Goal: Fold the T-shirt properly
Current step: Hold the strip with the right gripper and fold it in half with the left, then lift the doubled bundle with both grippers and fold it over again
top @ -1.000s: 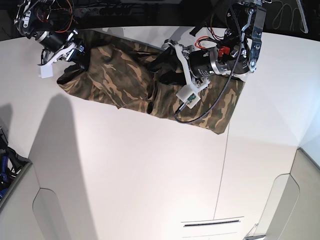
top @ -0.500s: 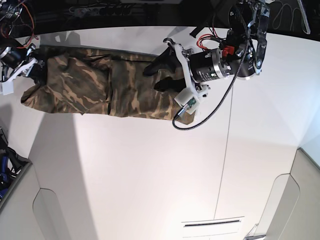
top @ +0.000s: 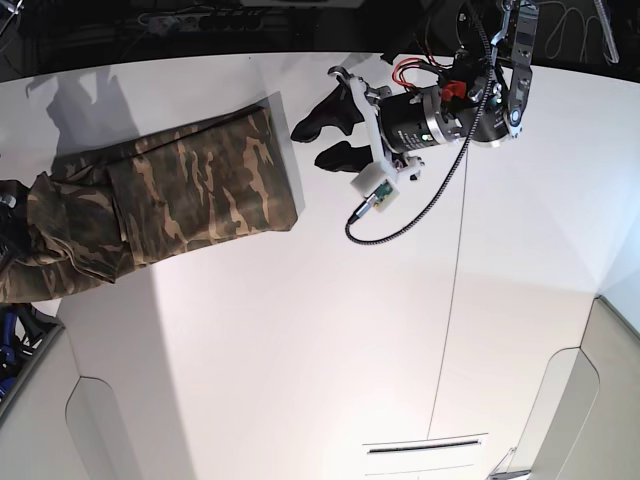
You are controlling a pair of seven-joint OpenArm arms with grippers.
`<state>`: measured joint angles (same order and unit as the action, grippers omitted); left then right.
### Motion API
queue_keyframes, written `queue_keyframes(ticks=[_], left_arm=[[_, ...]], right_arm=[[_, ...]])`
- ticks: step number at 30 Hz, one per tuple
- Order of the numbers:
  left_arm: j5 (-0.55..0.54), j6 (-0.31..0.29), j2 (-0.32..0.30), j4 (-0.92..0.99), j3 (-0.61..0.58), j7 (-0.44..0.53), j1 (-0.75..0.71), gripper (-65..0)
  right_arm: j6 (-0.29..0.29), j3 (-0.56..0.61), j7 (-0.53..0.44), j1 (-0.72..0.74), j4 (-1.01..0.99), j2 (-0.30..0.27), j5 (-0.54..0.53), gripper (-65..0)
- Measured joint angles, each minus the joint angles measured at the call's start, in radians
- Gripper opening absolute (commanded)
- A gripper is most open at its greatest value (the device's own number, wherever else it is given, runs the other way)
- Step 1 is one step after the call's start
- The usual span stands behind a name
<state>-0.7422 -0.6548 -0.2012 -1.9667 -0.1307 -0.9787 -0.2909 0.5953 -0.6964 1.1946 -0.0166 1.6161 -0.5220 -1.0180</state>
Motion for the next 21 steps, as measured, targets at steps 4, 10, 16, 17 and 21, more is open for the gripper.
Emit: queue_keyframes(ticks=[4, 10, 16, 17, 21], left_arm=[[0.021, 0.0, 0.002, 0.0, 0.0, 0.027, -0.017, -29.6], [0.05, 0.004, 0.002, 0.006, 0.0, 0.044, -0.056, -29.6], [0.051, 0.004, 0.002, 0.026, 0.0, 0.051, -0.05, -29.6], [0.051, 0.004, 0.002, 0.028, 0.001, 0.051, -0.05, -29.6], [0.049, 0.003, 0.003, 0.028, 0.0, 0.052, -0.05, -29.6]], right_arm=[[0.0, 0.029, 0.008, 0.005, 0.095, 0.07, 0.014, -65.0], [0.0, 0.149, 0.007, -0.059, 0.325, 0.243, 0.047, -65.0], [0.0, 0.379, -0.024, -0.13, 0.372, 0.373, 0.156, -65.0], [0.0, 0.422, -0.04, -0.143, 0.367, 0.387, 0.187, -63.2], [0.0, 0.602, -0.105, -0.157, 0.345, 0.417, 0.309, -31.7]])
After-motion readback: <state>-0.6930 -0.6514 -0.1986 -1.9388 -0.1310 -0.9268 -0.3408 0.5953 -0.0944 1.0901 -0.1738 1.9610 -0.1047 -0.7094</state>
